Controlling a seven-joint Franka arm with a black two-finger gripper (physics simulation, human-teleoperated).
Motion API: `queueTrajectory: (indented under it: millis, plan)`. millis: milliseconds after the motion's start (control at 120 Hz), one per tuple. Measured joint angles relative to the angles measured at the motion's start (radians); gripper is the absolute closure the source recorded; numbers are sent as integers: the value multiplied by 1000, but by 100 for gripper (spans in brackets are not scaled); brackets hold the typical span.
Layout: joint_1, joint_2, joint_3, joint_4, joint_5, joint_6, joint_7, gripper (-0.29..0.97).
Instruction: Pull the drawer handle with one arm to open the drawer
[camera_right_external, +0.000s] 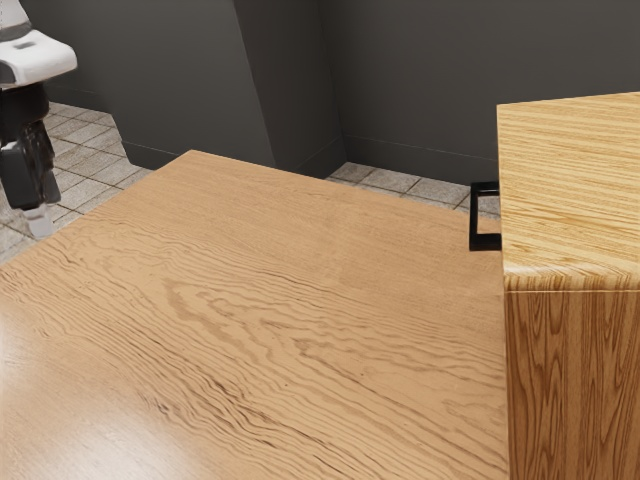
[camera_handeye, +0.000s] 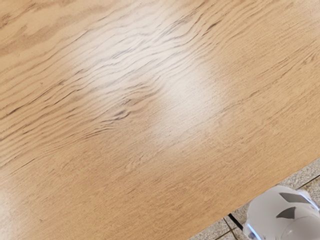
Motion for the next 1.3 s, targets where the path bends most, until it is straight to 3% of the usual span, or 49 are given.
queueTrajectory:
  millis: [133, 225, 367, 550, 775, 992, 1300]
  plan:
    - [-3, -2, 2, -4, 10, 144, 228, 0]
    - [-17, -1, -53, 18, 1, 204, 359, 0]
    - [-97, 31, -82, 27, -1, 306, 555, 0]
    - [-130, 20, -82, -104, -3, 484, 770, 0]
    - [-159, -5, -79, -289, -9, 755, 964, 0]
    - [-168, -16, -75, -387, -47, 962, 1131, 0]
    - [-270, -41, -75, -457, -85, 1183, 1314, 0]
